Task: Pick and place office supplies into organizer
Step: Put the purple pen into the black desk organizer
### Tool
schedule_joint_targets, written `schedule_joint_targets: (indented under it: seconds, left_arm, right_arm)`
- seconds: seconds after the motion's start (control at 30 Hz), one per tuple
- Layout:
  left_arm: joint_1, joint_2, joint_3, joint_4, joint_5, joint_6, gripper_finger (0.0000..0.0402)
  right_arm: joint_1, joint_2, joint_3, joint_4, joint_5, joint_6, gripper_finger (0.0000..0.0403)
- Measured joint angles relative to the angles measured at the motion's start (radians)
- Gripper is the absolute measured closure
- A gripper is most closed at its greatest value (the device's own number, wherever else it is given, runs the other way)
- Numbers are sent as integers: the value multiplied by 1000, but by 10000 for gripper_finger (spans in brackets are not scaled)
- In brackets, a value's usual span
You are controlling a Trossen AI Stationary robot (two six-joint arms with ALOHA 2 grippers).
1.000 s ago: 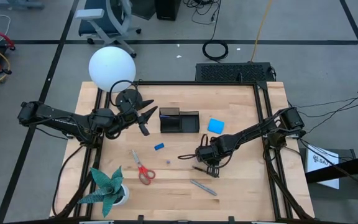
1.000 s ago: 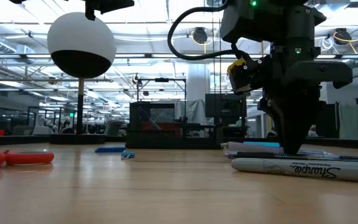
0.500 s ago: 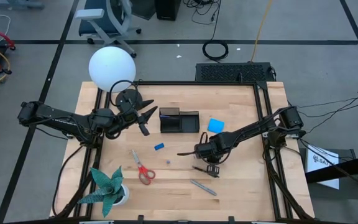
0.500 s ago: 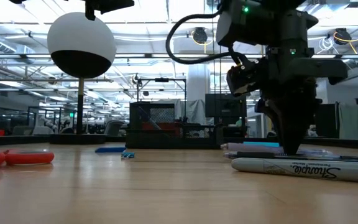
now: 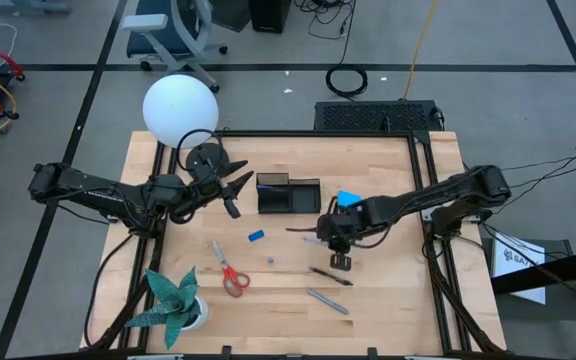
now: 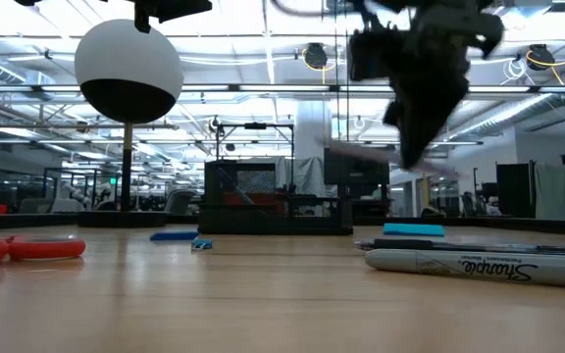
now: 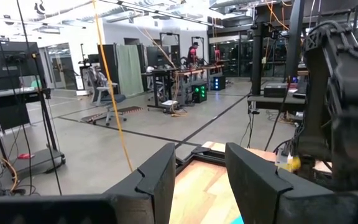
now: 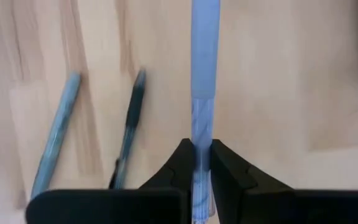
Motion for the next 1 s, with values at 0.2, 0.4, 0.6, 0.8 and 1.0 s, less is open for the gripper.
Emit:
schedule_joint_targets:
  seconds: [0.2, 0.4, 0.6, 0.8, 1.0]
  left_arm:
    - [0, 0, 0, -7, 15, 0, 254]
    - [0, 0, 0, -13, 171, 6, 254]
    - [0, 0, 0, -14, 266, 11, 254]
    - [0, 0, 0, -35, 301, -2, 254]
    - [0, 0, 0, -37, 438, -32, 254]
  right_arm:
    - [-2, -102, 0, 101, 201, -103, 381]
    - [-7, -123, 0, 313, 260, -242, 381]
    - [-10, -123, -22, 490, 259, -350, 381]
    - [-9, -123, -106, 693, 253, -408, 381]
    - [-24, -139, -136, 739, 256, -455, 381]
